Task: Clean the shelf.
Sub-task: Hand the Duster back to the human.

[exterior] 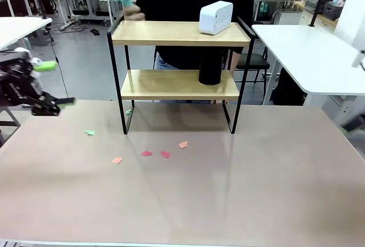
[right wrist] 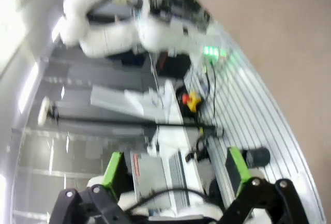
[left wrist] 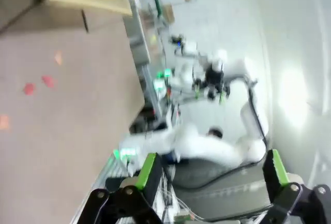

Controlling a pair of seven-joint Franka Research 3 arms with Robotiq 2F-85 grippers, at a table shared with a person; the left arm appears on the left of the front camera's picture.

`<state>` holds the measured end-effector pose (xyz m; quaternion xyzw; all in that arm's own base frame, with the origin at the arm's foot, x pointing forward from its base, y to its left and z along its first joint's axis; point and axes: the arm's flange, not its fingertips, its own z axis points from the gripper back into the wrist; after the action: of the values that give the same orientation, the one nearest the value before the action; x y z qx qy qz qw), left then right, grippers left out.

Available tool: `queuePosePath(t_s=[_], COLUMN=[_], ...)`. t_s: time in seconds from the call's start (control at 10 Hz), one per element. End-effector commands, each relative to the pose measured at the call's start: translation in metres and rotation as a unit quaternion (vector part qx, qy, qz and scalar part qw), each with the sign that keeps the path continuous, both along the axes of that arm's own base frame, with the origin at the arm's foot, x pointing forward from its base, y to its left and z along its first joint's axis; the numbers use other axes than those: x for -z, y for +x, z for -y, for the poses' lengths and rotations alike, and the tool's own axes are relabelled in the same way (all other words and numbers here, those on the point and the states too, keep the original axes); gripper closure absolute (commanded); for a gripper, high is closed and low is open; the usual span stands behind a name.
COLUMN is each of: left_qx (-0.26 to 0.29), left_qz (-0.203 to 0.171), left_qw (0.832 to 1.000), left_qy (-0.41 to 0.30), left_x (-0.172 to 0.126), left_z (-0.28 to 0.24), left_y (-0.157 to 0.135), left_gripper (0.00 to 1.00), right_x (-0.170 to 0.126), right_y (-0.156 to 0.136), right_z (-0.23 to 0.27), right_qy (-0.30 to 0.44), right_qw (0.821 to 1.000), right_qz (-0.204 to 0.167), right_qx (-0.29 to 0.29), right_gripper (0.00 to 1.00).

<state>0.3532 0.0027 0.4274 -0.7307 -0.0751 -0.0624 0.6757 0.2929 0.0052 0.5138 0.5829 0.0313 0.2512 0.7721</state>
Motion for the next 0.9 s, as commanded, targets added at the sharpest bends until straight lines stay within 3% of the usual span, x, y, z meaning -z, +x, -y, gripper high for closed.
queuePosePath(t_s=[0.0,0.1,0.2,0.3,0.4,0.5,0.8], left_qx=[0.107,0.150,0.156,0.159,0.122,0.168,0.168], left_qz=[0.034,0.031,0.028,0.021,-0.005,0.021,0.021], left_qw=[0.993,0.986,0.982,0.980,0.984,0.981,0.981], left_qy=[0.044,0.071,0.100,0.117,0.126,0.098,0.098], left_x=[-0.003,-0.003,0.000,0.004,0.010,0.003,0.003], left_z=[0.058,0.092,0.115,0.129,0.133,0.131,0.131], left_y=[-0.014,-0.011,-0.008,-0.004,0.004,-0.018,-0.018], left_gripper=[0.00,0.00,0.00,0.00,0.00,0.00,0.00], right_x=[0.016,0.032,0.044,0.051,0.053,0.041,0.041], right_y=[0.017,0.024,0.026,0.025,0.023,0.052,0.052], right_z=[-0.066,-0.088,-0.099,-0.101,-0.098,-0.083,-0.083], right_qy=[0.056,0.081,0.066,0.060,0.069,0.057,0.057], right_qw=[0.984,0.975,0.970,0.970,0.975,0.972,0.972], right_qz=[-0.021,-0.047,-0.079,-0.095,-0.107,-0.082,-0.082], right_qx=[0.166,0.201,0.220,0.214,0.184,0.212,0.212], right_gripper=[0.00,0.00,0.00,0.00,0.00,0.00,0.00])
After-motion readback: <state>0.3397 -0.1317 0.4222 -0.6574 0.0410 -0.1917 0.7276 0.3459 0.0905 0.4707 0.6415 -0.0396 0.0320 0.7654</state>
